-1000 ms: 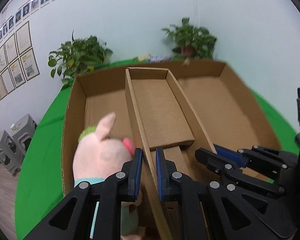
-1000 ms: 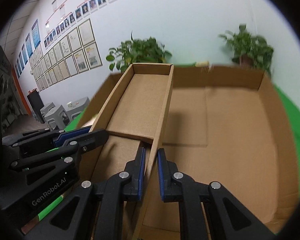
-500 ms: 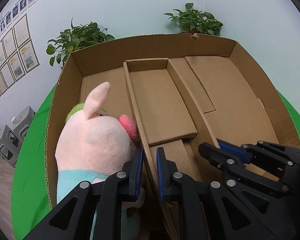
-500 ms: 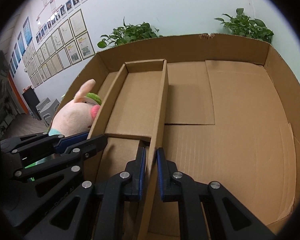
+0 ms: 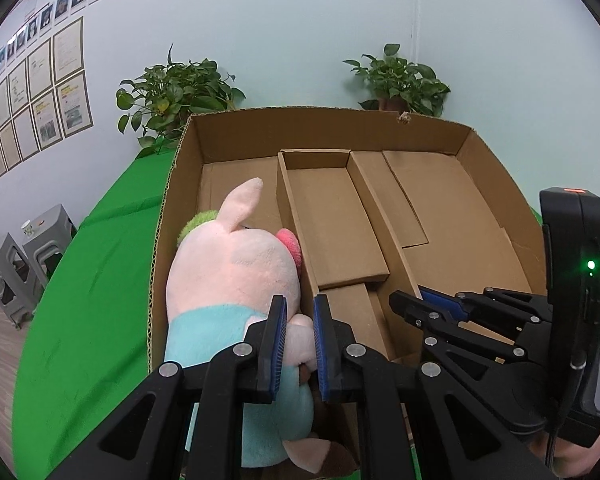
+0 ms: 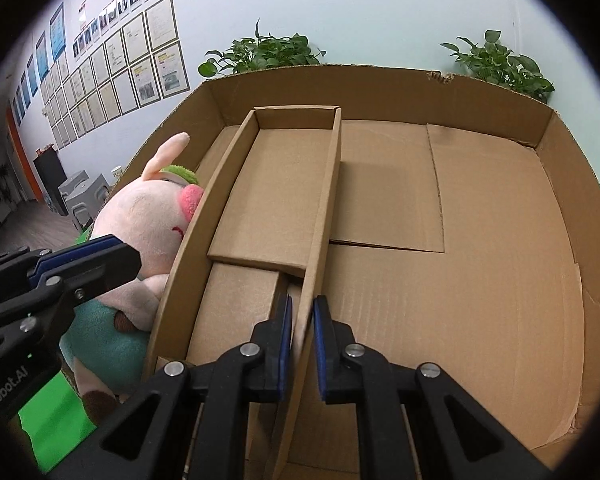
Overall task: Organize objects
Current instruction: 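Lift the narrow tray and lower it into the large box beside the pig, then release the tray with the right gripper and pull back from the box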
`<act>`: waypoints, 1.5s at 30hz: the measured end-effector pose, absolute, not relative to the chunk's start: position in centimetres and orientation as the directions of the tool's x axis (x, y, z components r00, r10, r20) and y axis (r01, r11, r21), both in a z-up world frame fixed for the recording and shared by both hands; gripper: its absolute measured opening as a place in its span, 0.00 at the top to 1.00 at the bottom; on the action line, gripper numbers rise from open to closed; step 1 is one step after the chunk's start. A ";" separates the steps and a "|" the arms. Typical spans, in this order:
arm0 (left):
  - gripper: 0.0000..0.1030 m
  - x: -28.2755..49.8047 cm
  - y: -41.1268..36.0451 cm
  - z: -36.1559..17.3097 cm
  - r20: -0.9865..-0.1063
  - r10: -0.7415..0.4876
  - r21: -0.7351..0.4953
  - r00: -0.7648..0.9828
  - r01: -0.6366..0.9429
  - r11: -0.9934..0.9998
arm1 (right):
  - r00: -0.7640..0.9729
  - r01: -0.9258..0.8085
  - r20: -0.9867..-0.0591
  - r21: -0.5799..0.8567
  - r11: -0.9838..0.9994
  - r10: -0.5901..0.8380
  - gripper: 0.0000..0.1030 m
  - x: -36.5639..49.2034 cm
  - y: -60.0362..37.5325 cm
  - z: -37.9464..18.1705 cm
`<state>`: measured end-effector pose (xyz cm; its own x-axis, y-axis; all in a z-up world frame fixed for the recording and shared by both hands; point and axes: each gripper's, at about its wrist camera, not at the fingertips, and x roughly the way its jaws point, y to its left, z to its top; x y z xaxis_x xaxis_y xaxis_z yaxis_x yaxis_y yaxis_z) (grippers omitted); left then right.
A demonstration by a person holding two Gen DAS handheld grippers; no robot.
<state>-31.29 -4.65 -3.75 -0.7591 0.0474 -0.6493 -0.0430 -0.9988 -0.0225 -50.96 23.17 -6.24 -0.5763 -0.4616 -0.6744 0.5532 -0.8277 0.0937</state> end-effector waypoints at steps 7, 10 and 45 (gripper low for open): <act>0.37 -28.4 -4.0 -2.4 -0.581 -0.011 0.010 -0.814 0.007 -1.000 | -0.548 0.575 -0.692 0.096 -0.813 -0.470 0.86 -51.1 23.5 -6.3; 0.31 -26.5 -3.9 -1.4 -0.531 -0.031 0.015 -0.847 0.028 -1.000 | -0.558 0.561 -0.690 0.096 -0.822 -0.461 0.68 -51.1 24.2 -5.8; 0.00 -13.6 3.8 1.5 -0.425 -0.104 0.013 -0.899 0.108 -0.994 | -0.750 0.505 -0.490 0.012 -0.863 -0.445 0.00 -37.8 37.4 -2.0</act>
<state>-13.63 3.83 1.46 -0.8994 -0.1036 -0.4247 0.1082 -0.9940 0.0132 -37.81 37.44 -1.98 -0.7498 -0.4452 -0.4895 0.5049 -0.8631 0.0116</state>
